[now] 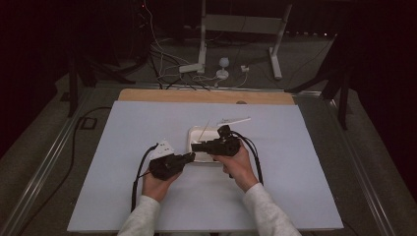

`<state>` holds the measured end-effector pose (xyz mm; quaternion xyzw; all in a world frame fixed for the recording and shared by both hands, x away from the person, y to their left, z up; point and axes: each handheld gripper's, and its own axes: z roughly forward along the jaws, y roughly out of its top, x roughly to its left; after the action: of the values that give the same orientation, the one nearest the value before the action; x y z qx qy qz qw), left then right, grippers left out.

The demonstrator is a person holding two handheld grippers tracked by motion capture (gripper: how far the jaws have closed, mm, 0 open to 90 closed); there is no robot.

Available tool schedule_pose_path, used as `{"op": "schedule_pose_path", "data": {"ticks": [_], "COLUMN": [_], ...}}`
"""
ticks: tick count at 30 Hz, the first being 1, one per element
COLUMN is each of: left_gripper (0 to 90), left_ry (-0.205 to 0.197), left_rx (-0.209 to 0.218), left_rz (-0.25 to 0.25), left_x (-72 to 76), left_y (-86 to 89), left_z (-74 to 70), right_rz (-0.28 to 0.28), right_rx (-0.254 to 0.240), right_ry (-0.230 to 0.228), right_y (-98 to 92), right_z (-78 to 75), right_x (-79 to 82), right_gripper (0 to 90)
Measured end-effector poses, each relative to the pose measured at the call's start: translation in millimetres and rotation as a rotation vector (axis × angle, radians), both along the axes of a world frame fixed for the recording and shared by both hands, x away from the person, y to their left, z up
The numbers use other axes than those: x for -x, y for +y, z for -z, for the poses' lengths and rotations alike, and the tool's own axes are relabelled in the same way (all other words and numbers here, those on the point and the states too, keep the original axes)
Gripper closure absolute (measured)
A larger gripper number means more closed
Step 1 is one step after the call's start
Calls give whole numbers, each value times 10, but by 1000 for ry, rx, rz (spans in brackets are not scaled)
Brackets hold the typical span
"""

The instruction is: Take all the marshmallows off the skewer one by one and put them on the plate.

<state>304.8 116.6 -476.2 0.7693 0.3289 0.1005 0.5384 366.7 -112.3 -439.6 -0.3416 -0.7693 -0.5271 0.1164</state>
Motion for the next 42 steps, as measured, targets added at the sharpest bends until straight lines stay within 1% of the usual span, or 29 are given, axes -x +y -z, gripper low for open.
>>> {"op": "schedule_pose_path", "data": {"ticks": [2, 3, 4, 5, 6, 8, 9, 10, 11, 13, 14, 19, 22, 25, 29, 30, 35, 36, 37, 38, 39, 40, 41, 42], "left_gripper": [900, 900, 900, 900, 900, 900, 900, 900, 900, 900, 900, 900, 900, 900, 900, 900, 900, 900, 900, 900, 900, 900, 900, 900], "left_ry": [-11, -13, -17, -17, -18, -24, -30, -31, -31, -34, -36, -36, -42, -48, -52, -51, -54, -58, -57, -56, -48, -41, -32, -33], "left_rx": [-12, -22, -59, -59, -54, -51, -60, -58, -55, -52, -59, -63, -75, -69, -79, -77, -86, -89, -96, -107, -122, -120, -110, -101], "left_rz": [0, 2, 5, 5, 9, 15, 19, 21, 23, 22, 23, 27, 27, 30, 28, 30, 31, 28, 27, 26, 20, 14, 12, 8], "left_x": [5, 9, 13, 13, 15, 14, 17, 20, 20, 23, 24, 21, 29, 30, 31, 31, 32, 35, 35, 38, 38, 35, 28, 24], "left_y": [0, -1, -1, -1, 3, -7, -19, -26, -27, -24, -14, -5, -8, 0, 0, 1, 14, 15, 16, 18, 20, 32, 48, 53], "left_z": [-2, 2, 21, 21, 29, 16, 14, 17, 17, 12, 14, 30, 32, 28, 31, 30, 28, 27, 29, 38, 56, 77, 85, 82], "right_rz": [9, 23, 41, 61, 73, 70, 70, 67, 68, 75, 77, 98, 110, 120, 130, 137, 144, 154, 154, 167, 191, 191, 196, 195], "right_rx": [-4, -11, -25, -52, -65, -41, -41, -32, -30, -34, -34, -41, -47, -51, -52, -64, -70, -83, -83, -94, -129, -129, -132, -114], "right_ry": [-6, -9, -10, -11, 0, -20, -20, -32, -35, -34, -37, -44, -49, -59, -63, -59, -63, -67, -67, -72, -78, -78, -82, -86], "right_y": [-12, -30, -55, -102, -146, -179, -179, -193, -200, -212, -214, -252, -282, -325, -358, -382, -404, -433, -433, -454, -529, -529, -566, -586], "right_z": [-16, -34, -50, -69, -93, -123, -123, -153, -164, -176, -180, -241, -277, -334, -361, -370, -396, -422, -422, -441, -499, -499, -531, -559], "right_x": [1, -2, -7, -25, -44, -50, -50, -41, -41, -50, -53, -76, -88, -105, -123, -137, -142, -152, -152, -154, -163, -163, -167, -165], "right_gripper": [798, 801, 803, 805, 805, 804, 804, 804, 804, 804, 804, 806, 806, 807, 806, 807, 807, 808, 808, 810, 810, 810, 810, 810]}}
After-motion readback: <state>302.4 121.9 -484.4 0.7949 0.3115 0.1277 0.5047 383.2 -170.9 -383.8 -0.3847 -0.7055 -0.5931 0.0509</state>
